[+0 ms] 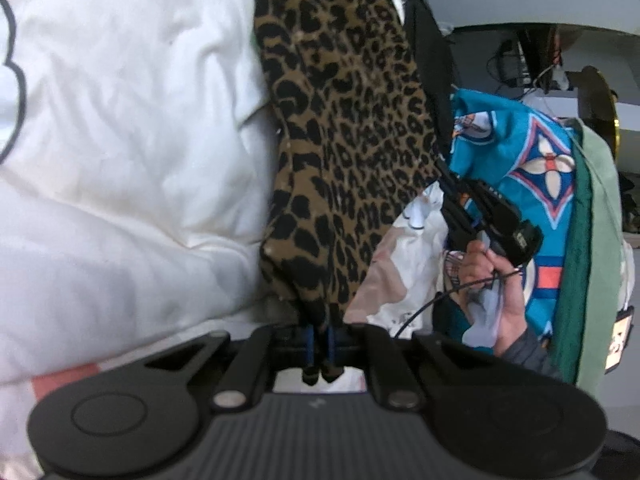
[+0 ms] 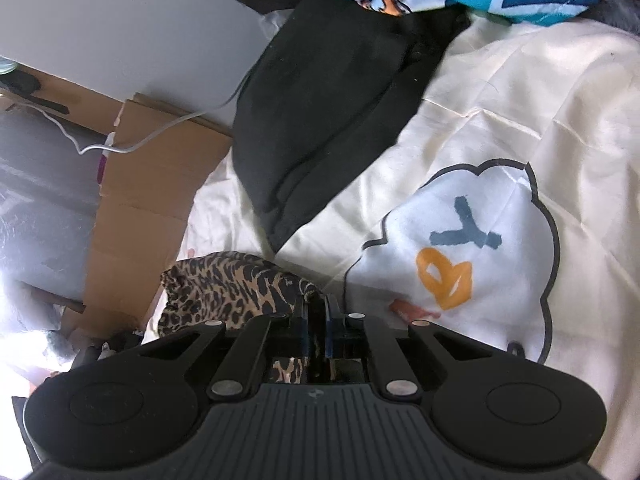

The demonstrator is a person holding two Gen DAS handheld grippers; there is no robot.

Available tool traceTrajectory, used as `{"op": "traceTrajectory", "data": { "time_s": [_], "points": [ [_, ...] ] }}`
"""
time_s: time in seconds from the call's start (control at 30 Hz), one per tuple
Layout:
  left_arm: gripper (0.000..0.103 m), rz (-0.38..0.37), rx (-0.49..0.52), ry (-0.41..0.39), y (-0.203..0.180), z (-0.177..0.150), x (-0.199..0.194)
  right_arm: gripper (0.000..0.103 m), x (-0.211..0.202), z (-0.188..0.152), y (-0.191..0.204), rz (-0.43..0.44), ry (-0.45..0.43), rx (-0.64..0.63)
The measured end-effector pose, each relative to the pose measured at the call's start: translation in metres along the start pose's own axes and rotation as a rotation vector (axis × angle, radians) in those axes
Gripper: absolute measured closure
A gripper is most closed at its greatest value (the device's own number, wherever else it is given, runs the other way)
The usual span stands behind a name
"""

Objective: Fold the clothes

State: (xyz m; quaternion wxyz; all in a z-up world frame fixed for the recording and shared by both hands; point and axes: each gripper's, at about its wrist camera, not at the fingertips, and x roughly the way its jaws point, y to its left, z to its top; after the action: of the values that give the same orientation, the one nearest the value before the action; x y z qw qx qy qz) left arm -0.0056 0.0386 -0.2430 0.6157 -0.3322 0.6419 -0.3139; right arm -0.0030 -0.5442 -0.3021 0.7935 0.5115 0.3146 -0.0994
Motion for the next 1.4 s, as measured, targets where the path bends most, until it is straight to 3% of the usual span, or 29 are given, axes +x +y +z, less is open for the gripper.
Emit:
{"op": "traceTrajectory", "data": {
  "time_s": [0.23,0.67,0.8,1.03,1.13,1.23,1.4],
  "points": [
    [0.097,0.04,0.064,0.014,-0.013,0.011,-0.04,0.098,-0.017,-0.017,0.007,0.006,0.018,0.018],
    [0.097,0.11,0.117,-0.029,-0.012,0.04,-0.092,0.098,-0.036,-0.065,0.014,0.008,0.082,0.088],
    [0.097,0.126,0.104,-0.035,-0.008,0.044,-0.085,0.098,-0.033,-0.076,0.009,0.005,0.112,0.096],
    [0.097,0.198,0.097,0.011,0.009,0.035,-0.037,0.096,-0.01,-0.076,-0.006,-0.024,0.167,0.069],
    [0.097,0.216,0.087,0.018,0.013,0.034,-0.026,0.09,-0.005,-0.071,-0.013,-0.013,0.202,0.061],
    [0.097,0.208,0.066,0.024,0.017,0.035,-0.023,0.064,-0.003,-0.065,-0.016,-0.003,0.224,0.047],
    [0.096,0.206,0.05,0.038,0.014,0.04,-0.014,0.057,0.011,-0.05,-0.015,0.033,0.292,0.007]
  ]
}}
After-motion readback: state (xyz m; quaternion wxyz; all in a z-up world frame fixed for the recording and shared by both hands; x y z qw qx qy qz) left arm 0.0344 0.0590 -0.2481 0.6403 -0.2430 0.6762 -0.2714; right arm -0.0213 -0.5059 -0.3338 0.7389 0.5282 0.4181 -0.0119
